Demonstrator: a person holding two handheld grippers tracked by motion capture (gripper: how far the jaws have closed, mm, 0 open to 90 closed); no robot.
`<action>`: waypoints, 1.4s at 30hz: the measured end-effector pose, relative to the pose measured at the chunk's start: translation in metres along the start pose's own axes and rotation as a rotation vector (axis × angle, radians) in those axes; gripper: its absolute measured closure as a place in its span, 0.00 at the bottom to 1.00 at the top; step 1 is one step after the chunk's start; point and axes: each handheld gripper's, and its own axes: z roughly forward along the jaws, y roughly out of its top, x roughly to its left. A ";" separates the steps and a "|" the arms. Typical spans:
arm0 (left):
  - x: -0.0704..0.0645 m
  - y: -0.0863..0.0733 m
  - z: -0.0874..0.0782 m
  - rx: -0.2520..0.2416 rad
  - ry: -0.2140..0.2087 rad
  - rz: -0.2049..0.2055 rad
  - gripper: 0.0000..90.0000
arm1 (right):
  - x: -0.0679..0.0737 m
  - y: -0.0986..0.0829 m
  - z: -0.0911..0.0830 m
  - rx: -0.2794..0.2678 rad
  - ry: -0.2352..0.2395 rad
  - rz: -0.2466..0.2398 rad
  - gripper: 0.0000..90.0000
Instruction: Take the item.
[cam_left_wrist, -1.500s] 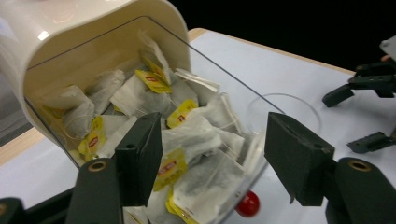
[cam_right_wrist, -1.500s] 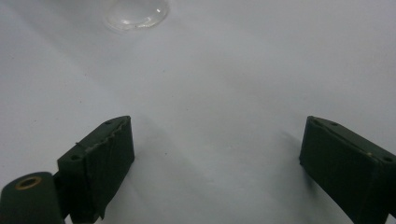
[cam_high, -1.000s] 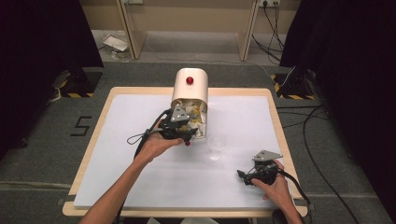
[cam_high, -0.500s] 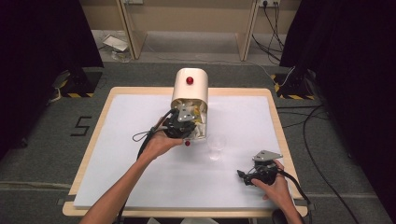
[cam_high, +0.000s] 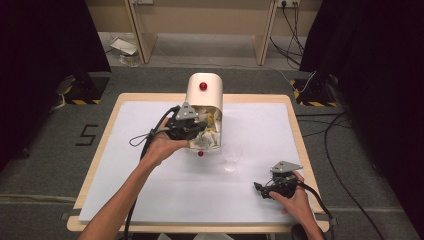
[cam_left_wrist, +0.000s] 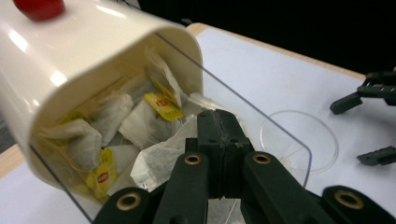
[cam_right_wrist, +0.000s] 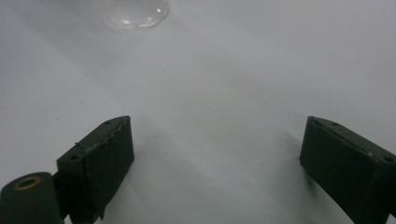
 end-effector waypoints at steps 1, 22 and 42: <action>0.000 0.000 0.000 0.000 0.000 0.000 0.99 | 0.000 0.000 0.000 0.000 0.000 0.000 0.12; -0.033 0.039 -0.012 -0.055 -0.074 0.095 0.99 | 0.000 0.000 0.000 0.000 0.000 0.000 0.12; -0.076 0.062 0.004 -0.078 -0.189 0.155 0.98 | 0.000 0.000 0.000 0.000 0.001 0.000 0.12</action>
